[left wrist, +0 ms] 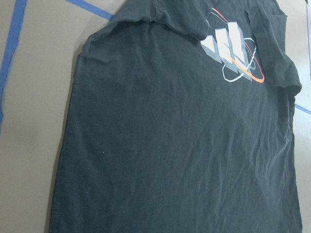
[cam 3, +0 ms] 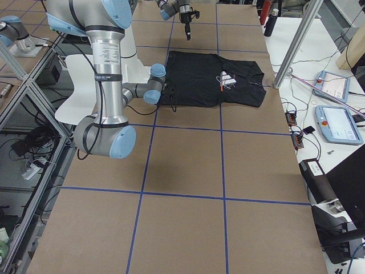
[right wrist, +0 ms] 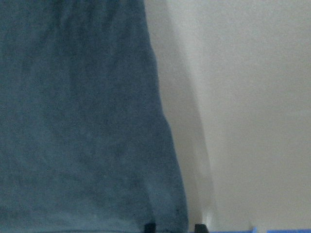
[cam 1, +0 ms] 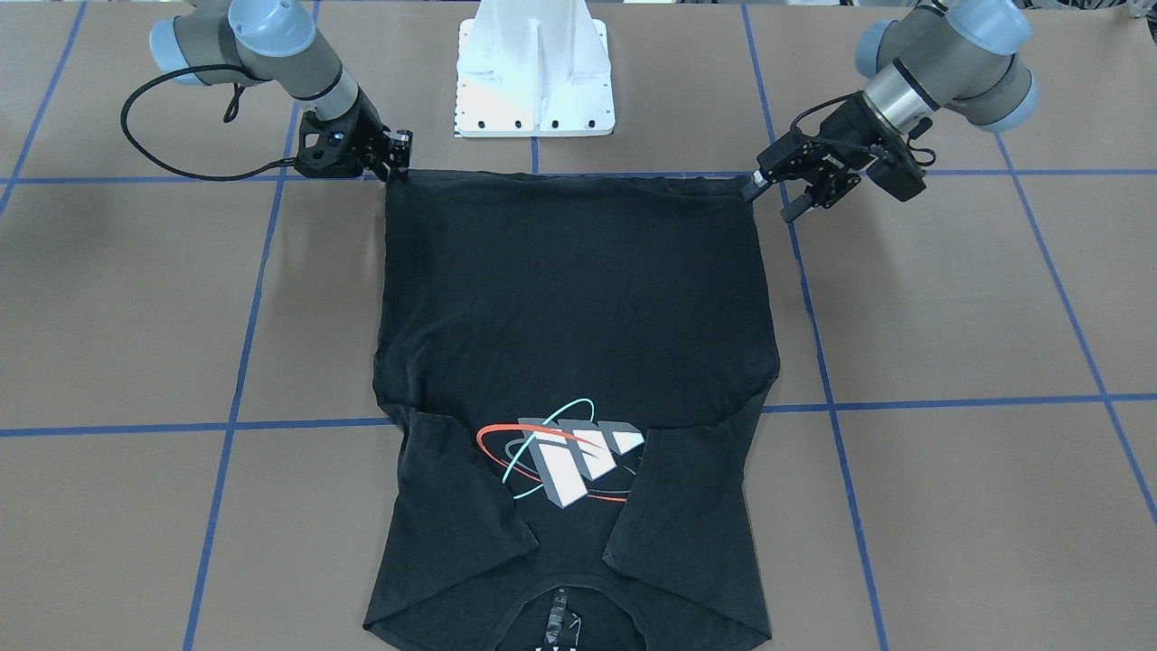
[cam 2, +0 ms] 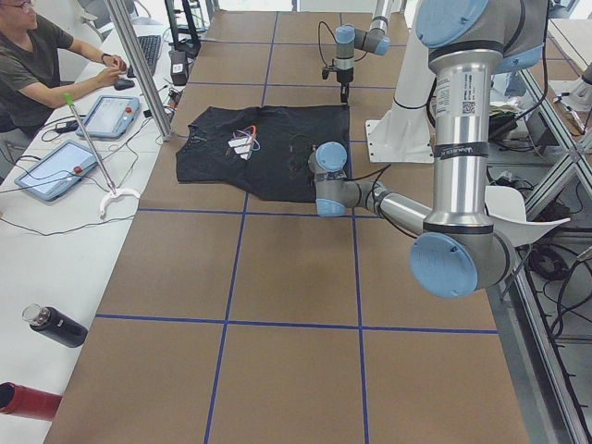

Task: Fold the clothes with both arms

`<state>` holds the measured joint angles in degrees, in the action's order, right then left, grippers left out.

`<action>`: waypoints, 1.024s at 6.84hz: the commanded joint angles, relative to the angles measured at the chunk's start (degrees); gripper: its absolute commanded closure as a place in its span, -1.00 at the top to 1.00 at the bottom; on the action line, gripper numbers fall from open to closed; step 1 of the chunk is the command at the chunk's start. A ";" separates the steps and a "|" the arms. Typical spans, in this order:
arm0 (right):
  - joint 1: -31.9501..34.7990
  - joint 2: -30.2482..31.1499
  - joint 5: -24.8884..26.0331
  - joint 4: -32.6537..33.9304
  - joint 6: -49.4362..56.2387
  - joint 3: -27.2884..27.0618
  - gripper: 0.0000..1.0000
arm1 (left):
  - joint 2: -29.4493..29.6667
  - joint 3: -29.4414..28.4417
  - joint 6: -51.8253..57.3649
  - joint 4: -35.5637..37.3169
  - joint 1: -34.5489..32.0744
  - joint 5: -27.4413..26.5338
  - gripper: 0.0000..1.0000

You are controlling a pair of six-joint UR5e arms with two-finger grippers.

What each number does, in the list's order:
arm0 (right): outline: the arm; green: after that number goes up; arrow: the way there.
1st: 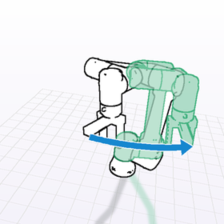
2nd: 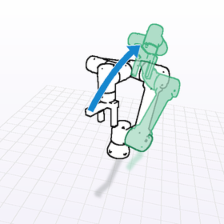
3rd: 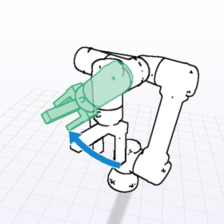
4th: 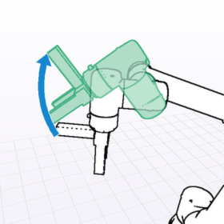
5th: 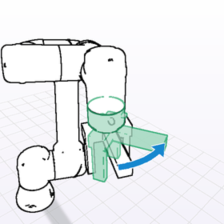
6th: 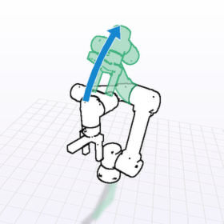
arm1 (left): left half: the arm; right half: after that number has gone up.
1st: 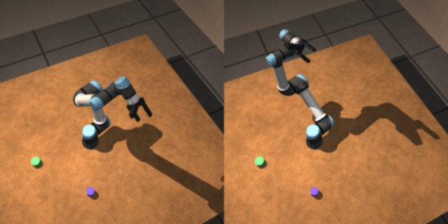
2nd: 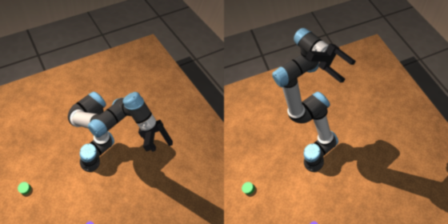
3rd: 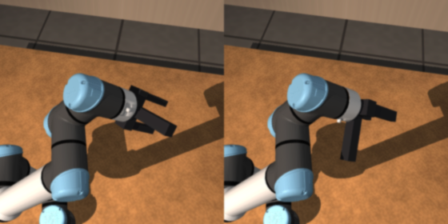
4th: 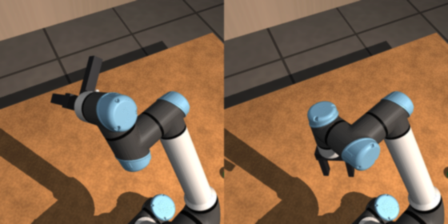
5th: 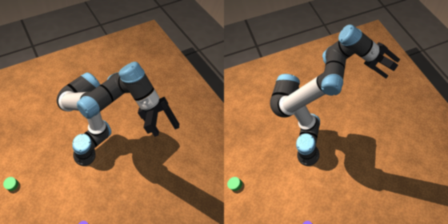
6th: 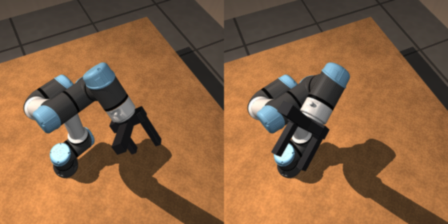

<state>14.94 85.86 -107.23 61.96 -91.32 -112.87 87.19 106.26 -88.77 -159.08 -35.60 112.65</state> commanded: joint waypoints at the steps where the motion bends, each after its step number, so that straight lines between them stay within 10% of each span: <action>1: 0.00 0.01 0.00 0.09 0.00 -0.07 -1.00 | 0.00 0.00 0.00 0.00 0.00 0.03 1.00; 7: 0.71 -0.34 -0.18 -0.61 -2.54 -3.41 -1.00 | -5.09 0.79 -2.80 0.09 4.37 -3.37 1.00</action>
<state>15.48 85.65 -107.43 61.58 -92.81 -115.73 83.18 106.98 -90.40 -159.05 -33.46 111.32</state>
